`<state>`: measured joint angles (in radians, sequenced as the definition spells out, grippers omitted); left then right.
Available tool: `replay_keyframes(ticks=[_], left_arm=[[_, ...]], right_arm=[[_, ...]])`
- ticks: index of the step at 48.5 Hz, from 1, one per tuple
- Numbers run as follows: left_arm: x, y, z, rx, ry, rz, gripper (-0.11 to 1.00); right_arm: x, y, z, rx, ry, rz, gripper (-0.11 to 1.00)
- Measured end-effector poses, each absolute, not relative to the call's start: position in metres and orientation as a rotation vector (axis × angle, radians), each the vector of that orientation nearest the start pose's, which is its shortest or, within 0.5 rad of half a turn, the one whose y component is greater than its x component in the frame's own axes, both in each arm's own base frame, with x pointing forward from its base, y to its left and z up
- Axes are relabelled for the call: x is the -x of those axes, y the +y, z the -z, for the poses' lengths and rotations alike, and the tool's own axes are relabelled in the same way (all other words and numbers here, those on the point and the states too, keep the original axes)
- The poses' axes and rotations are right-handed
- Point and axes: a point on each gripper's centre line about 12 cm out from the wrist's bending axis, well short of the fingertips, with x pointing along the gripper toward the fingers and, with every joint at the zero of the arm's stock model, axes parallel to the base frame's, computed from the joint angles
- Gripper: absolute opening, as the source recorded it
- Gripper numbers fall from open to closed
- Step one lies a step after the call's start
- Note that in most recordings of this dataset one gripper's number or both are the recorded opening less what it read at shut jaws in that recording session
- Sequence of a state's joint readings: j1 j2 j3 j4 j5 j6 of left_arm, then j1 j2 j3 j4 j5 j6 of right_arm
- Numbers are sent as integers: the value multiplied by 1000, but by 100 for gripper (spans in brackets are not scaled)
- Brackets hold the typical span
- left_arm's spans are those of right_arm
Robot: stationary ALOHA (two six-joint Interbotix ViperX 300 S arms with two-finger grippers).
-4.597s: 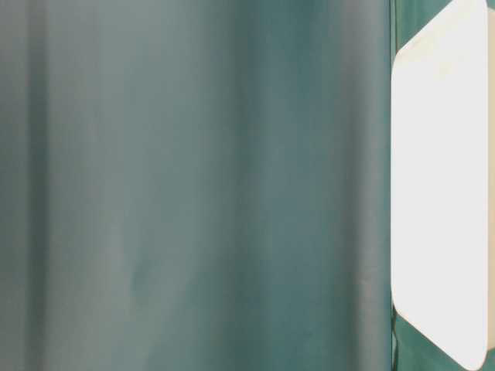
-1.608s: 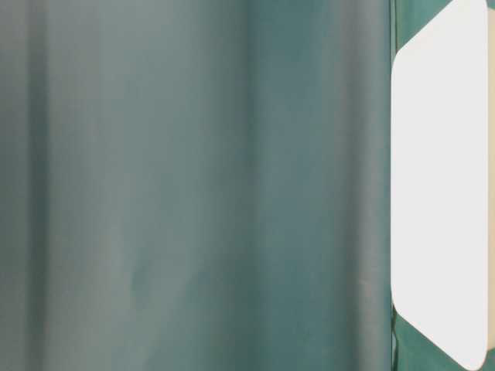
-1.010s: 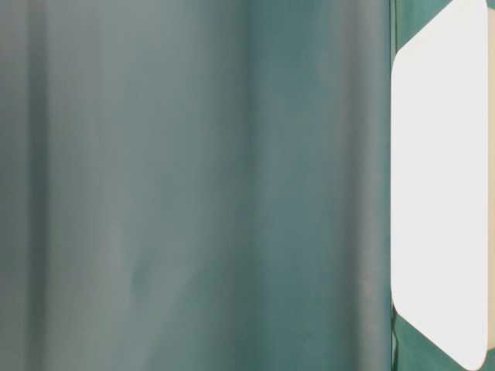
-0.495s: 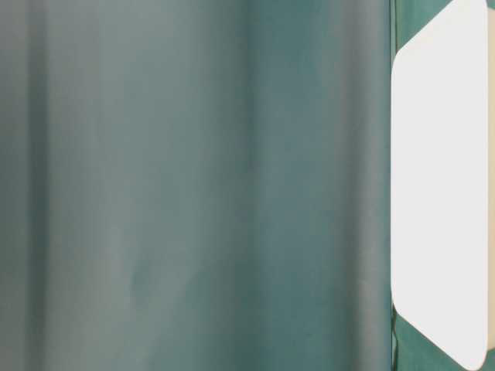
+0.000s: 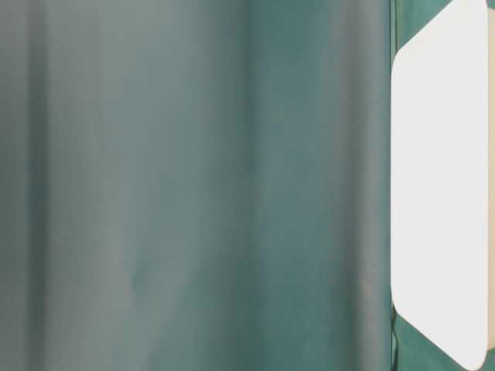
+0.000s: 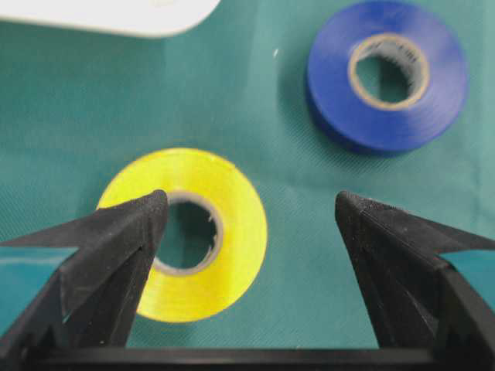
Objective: Put the tape into the white case with the left arm.
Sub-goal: 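Lower the left gripper into the yellow roll's core and grasp it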
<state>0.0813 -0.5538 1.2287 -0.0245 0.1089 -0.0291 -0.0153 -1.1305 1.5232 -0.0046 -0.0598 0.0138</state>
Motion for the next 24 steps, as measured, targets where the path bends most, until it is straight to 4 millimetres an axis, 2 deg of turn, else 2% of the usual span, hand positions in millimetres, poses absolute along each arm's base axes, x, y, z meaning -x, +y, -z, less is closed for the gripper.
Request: replay_keyframes(ticks=[11, 24], left_arm=[[-212, 21, -120, 94, 882, -114, 99], [-226, 22, -103, 98, 946, -116, 99]], right_arm=[[-143, -2, -156, -12, 331, 16, -9], [-143, -2, -155, -12, 333, 16, -9]])
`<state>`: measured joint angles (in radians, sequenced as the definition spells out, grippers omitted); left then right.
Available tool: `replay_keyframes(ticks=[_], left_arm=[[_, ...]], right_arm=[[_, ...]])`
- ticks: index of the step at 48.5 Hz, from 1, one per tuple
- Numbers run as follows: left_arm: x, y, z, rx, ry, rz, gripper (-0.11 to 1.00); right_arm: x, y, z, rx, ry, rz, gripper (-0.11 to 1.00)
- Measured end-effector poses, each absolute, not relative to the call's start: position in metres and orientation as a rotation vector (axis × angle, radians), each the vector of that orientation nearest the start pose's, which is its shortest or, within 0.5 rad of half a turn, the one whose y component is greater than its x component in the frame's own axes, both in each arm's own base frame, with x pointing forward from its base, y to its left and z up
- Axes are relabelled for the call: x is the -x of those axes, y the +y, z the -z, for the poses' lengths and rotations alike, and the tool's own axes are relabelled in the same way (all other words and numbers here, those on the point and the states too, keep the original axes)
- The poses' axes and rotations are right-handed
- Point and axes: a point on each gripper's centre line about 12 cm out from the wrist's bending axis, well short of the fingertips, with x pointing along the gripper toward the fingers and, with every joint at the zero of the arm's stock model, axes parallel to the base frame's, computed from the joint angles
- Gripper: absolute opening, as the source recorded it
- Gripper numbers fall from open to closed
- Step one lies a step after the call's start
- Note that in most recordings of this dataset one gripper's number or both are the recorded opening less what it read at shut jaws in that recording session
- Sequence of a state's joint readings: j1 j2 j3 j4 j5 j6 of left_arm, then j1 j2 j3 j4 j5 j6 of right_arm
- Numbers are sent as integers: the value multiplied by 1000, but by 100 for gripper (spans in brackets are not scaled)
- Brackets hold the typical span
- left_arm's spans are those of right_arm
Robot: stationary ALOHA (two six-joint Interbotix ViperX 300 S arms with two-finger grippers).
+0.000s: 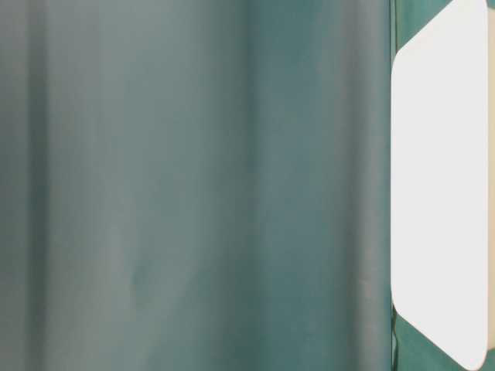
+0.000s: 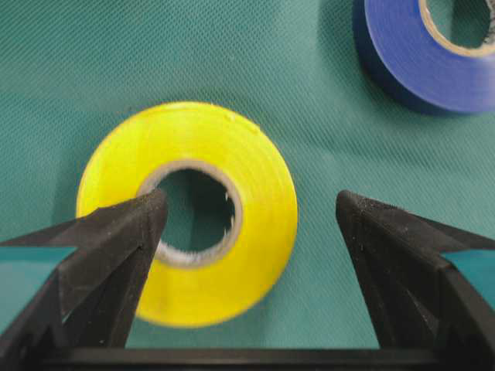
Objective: Put the tape into the white case with the left arm.
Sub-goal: 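Lower the left gripper into the yellow roll's core and grasp it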
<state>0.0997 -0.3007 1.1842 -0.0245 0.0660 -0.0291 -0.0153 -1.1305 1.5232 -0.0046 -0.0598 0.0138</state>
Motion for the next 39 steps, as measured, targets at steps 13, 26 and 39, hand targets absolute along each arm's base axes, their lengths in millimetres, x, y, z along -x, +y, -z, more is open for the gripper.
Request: replay_keyframes(ticks=[13, 26, 39], left_arm=[[-238, 24, -92, 95, 988, -115, 94], [-237, 24, -94, 100, 978, -118, 40], [-237, 24, -100, 100, 958, -118, 26]], right_arm=[[-143, -2, -155, -12, 333, 16, -9], [-143, -2, -155, -12, 333, 16, -9], [-143, -2, -155, -12, 334, 16, -9]])
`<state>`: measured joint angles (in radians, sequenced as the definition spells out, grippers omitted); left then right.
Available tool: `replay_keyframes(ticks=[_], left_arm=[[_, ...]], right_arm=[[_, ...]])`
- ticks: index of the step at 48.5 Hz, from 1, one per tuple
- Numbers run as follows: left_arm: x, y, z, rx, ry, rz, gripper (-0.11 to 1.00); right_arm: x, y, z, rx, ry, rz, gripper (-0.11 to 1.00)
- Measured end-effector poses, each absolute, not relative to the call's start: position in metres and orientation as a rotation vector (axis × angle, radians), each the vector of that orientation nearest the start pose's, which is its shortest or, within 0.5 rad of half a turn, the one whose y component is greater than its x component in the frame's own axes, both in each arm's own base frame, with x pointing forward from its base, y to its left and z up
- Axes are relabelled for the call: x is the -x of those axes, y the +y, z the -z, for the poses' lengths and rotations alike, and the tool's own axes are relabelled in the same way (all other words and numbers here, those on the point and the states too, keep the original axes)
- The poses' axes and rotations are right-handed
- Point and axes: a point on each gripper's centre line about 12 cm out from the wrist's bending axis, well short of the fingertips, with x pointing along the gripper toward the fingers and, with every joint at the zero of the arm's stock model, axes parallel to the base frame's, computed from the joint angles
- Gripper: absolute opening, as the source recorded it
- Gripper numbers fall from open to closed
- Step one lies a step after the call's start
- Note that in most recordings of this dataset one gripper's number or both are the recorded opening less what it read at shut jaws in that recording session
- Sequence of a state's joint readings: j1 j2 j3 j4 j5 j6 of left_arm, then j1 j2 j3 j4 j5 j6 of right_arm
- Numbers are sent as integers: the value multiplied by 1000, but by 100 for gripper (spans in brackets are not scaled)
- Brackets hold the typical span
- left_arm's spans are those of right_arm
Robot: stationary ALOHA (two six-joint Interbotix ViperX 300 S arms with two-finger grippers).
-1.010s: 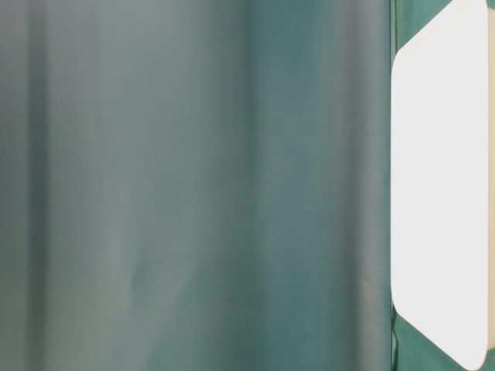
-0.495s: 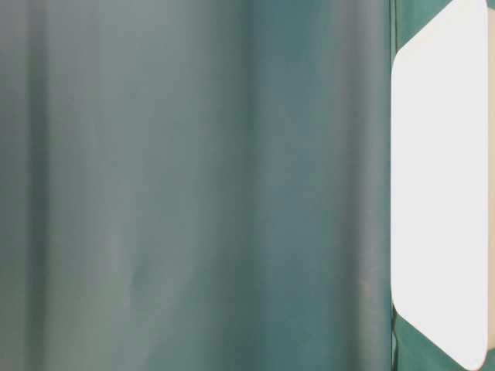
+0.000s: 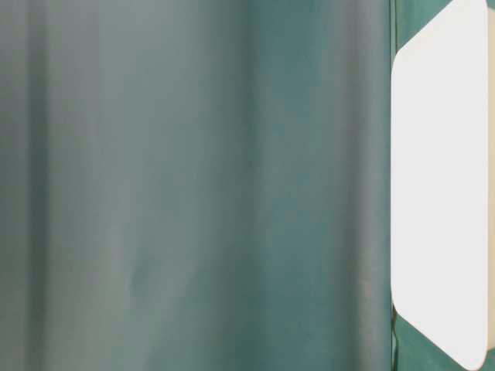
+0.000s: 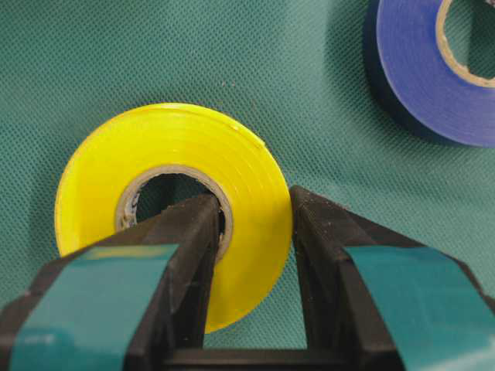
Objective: Put the tape into the white case with the left arm.
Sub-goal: 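Lower the left gripper into the yellow roll's core and grasp it, then carry the yellow roll into the white tray and release it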
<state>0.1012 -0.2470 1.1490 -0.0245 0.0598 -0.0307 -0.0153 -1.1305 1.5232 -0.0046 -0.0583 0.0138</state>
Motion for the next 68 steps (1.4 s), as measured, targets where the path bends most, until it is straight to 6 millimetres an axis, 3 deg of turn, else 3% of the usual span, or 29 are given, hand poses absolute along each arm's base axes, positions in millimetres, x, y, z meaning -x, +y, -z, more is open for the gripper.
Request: replay_keyframes(ticks=[15, 30, 39, 49, 68], left_arm=[[-233, 23, -116, 108, 956, -120, 26], [-231, 22, -170, 140, 898, -129, 26], [-228, 22, -187, 175, 828, -145, 26], [-239, 31, -189, 187, 798, -173, 26], [-291, 81, -169, 244, 866, -306, 26]], right_arm=[[-143, -2, -155, -12, 333, 16, -9], [-143, -2, -155, -10, 336, 16, -9], [-142, -2, -154, -12, 336, 16, -9], [-142, -2, -154, -4, 334, 15, -9], [-142, -2, -154, 2, 334, 13, -9]])
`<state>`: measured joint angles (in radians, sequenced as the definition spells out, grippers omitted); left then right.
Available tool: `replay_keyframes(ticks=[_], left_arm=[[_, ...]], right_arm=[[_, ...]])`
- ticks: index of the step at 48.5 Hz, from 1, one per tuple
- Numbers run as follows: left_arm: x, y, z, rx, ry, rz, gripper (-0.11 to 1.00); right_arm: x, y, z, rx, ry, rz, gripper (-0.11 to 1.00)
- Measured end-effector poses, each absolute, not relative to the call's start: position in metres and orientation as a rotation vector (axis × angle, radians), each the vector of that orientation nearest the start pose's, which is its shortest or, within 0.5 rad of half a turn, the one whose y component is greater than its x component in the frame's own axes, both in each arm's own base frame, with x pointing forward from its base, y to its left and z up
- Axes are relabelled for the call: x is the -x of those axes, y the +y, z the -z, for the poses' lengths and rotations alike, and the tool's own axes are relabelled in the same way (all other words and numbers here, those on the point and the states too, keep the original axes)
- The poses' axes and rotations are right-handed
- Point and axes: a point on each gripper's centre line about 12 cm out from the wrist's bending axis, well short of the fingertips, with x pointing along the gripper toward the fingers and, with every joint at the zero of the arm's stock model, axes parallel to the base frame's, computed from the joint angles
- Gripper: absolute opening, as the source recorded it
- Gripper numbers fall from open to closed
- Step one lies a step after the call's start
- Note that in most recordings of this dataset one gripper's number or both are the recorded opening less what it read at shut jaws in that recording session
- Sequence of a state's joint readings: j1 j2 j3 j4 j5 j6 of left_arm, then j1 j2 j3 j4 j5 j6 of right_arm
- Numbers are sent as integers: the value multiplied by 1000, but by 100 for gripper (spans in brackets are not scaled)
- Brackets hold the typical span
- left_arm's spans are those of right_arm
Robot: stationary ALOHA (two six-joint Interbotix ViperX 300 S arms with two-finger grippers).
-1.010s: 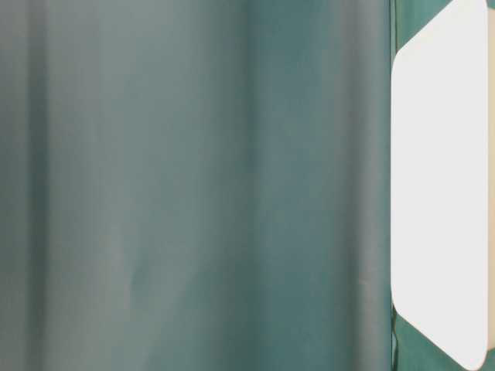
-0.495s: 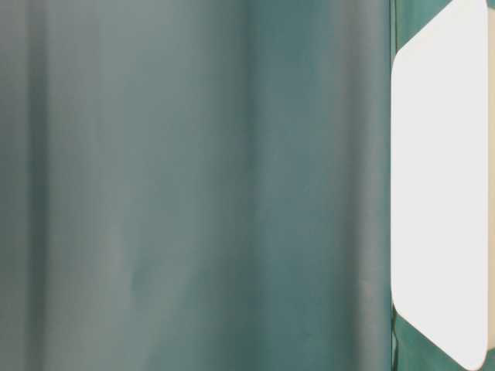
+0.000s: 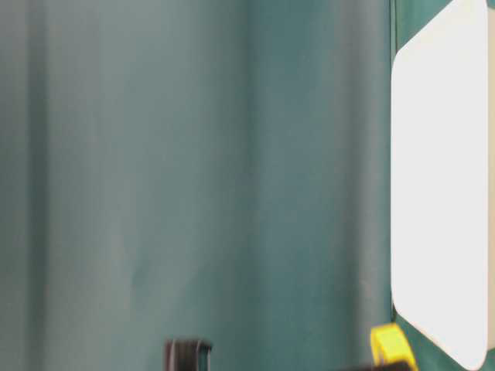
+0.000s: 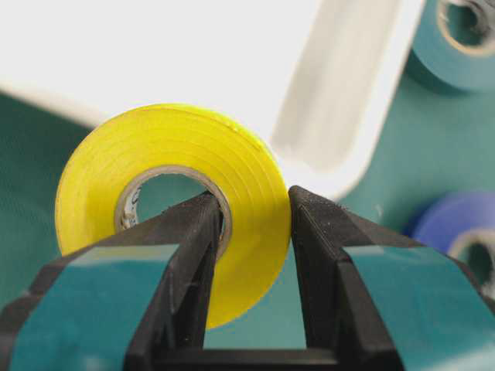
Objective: Put the tape into the white case with the left arm.
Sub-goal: 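Carry the yellow roll into the white tray and release it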
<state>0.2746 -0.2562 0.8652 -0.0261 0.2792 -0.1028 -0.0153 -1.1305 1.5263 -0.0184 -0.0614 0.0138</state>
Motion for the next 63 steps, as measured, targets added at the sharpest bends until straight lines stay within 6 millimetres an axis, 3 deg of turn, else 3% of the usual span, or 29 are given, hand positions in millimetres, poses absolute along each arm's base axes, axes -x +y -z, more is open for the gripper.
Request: replay_keyframes(ticks=[22, 44, 63], left_arm=[[-352, 118, -167, 97, 882, -274, 26], [-411, 152, -156, 90, 887, -291, 26], [-429, 162, -151, 93, 881, -299, 26]], right_arm=[[-142, -2, -154, 2, 336, 13, -9], [-142, -2, -153, 2, 334, 13, -9], [-142, -2, -154, 0, 333, 14, -9]])
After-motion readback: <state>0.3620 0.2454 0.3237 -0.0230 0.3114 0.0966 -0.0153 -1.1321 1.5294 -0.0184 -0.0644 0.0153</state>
